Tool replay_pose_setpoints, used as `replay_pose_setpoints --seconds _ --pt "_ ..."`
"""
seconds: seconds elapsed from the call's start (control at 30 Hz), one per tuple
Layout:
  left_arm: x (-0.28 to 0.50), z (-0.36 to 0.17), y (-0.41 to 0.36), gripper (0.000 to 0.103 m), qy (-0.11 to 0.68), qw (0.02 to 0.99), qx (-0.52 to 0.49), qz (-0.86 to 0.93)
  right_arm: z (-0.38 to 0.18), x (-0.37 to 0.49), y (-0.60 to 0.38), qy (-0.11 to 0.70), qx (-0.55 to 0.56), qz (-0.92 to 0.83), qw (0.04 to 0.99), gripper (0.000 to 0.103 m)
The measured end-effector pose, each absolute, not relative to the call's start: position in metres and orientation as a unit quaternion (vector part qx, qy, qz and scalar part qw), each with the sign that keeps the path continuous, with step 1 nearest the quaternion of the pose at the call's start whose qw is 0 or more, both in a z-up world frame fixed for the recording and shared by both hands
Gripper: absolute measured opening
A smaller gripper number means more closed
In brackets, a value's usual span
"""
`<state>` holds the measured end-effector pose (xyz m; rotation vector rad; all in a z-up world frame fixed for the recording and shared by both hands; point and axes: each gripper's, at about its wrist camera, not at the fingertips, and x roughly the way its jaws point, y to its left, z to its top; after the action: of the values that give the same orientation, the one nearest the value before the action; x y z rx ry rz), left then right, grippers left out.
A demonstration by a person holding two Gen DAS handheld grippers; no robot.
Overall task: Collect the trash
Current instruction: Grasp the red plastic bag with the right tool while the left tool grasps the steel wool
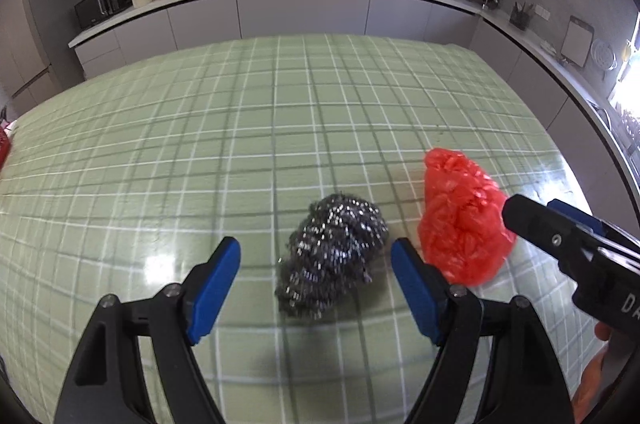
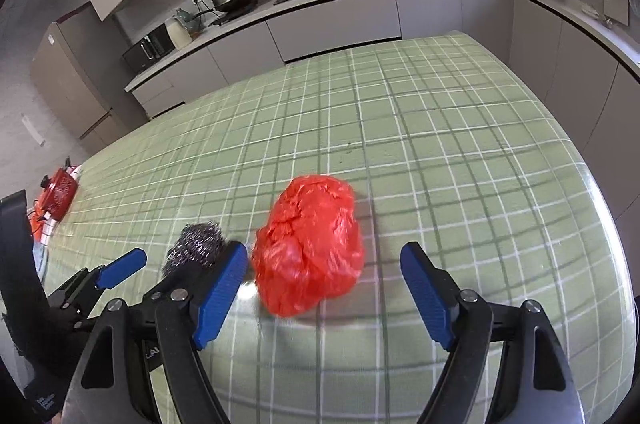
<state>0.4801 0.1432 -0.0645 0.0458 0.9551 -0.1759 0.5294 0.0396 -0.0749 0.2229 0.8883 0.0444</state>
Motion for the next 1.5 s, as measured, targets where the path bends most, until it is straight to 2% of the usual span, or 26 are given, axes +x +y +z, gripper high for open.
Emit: replay_pose_setpoints --seconds 0.4,0.5,0.57,0.63,0.67,0.73,0.77,0.97,1.2,1.5 --pt "0.486 -0.084 0.144 0.077 0.468 0.88 0.027 -0.074 -0.105 0.567 0.051 0.455 0.099 0.015 0.885 0.081" --pt "0.483 -0.08 0.148 0.07 0.464 0.883 0.022 -0.071 -0.111 0.572 0.059 0.46 0.087 0.021 0.883 0.081" --pt "0.482 -0.079 0.156 0.059 0.46 0.885 0.017 -0.068 -0.113 0.575 0.064 0.464 0.084 0.028 0.881 0.081" --pt "0.482 -0.079 0.166 0.055 0.461 0.885 0.014 -0.068 -0.114 0.577 0.067 0.462 0.081 0.034 0.882 0.081" --pt "0.482 -0.079 0.171 0.052 0.461 0.885 0.013 -0.067 -0.114 0.576 0.068 0.459 0.082 0.036 0.884 0.08" --pt "0.481 -0.078 0.18 0.049 0.46 0.885 0.012 -0.067 -0.115 0.576 0.071 0.458 0.082 0.046 0.884 0.063" --pt "0.481 -0.078 0.192 0.049 0.46 0.885 0.012 -0.068 -0.116 0.577 0.072 0.462 0.084 0.055 0.881 0.049" --pt "0.479 -0.076 0.206 0.045 0.462 0.884 -0.004 -0.066 -0.115 0.576 0.074 0.455 0.083 0.062 0.884 0.044" --pt "0.46 -0.076 0.22 0.044 0.469 0.881 -0.019 -0.062 -0.106 0.559 0.066 0.448 0.087 0.063 0.888 0.044" --pt "0.419 -0.062 0.198 0.044 0.455 0.888 -0.017 -0.059 -0.095 0.529 0.045 0.442 0.076 0.073 0.891 0.044"
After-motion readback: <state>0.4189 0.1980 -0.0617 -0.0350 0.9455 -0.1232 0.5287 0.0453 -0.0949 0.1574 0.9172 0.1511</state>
